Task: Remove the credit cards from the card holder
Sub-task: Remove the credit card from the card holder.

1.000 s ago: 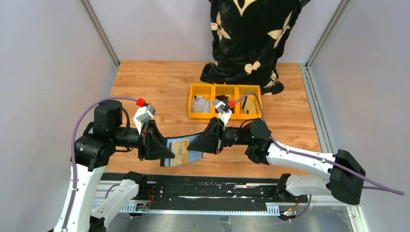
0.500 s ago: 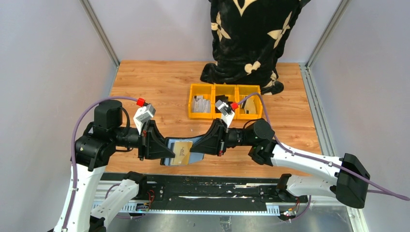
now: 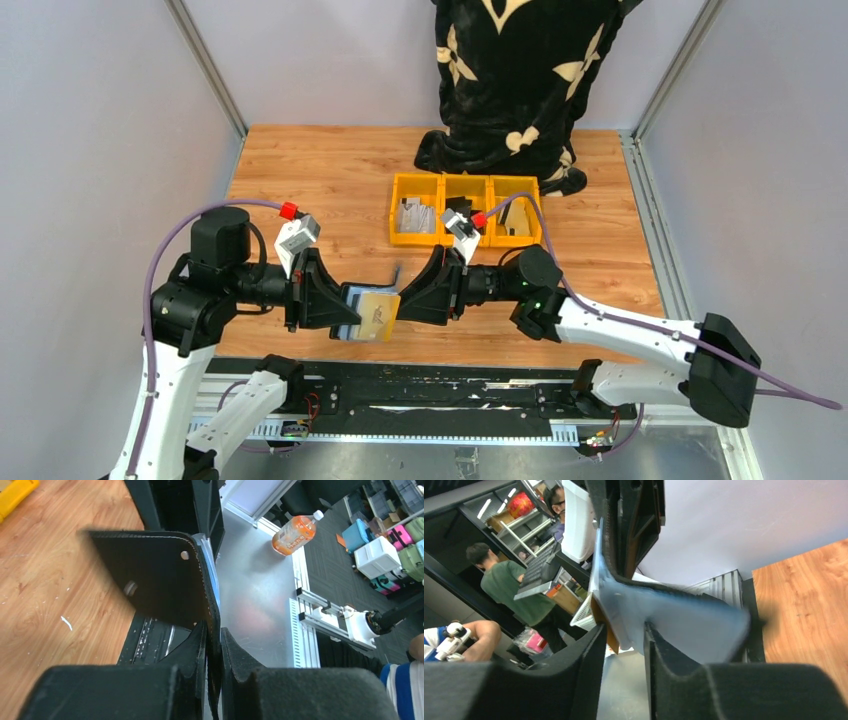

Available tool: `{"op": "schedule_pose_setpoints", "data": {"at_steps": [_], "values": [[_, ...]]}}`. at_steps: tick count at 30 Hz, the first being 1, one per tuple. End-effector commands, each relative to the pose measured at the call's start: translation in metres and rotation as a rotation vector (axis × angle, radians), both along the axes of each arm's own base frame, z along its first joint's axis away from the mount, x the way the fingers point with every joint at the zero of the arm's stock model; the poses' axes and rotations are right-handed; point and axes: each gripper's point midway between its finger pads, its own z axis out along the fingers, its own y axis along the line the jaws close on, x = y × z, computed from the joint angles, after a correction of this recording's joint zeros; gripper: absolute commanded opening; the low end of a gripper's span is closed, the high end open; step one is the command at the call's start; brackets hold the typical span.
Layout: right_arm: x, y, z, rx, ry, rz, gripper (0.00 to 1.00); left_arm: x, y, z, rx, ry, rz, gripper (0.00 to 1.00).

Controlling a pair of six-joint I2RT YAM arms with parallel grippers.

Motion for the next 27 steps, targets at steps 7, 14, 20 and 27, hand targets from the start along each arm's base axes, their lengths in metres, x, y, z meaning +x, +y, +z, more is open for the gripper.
{"op": "schedule_pose_setpoints", "data": {"at_steps": [7, 14, 20, 27], "values": [[-0.014, 0.005, 0.015, 0.098, -0.011, 0.082, 0.45, 0.009, 0.002, 0.009, 0.023, -0.055, 0.071, 0.0], [-0.002, -0.003, -0.008, -0.014, -0.021, -0.02, 0.47, 0.003, 0.0, 0.021, -0.025, -0.059, 0.05, 0.0], [0.015, -0.026, -0.015, -0.081, -0.035, -0.14, 0.48, -0.002, -0.003, 0.036, -0.095, -0.061, 0.037, 0.0], [-0.005, -0.04, 0.025, 0.0, -0.102, -0.06, 0.5, 0.006, -0.008, 0.049, -0.186, -0.059, 0.073, 0.0]]}}
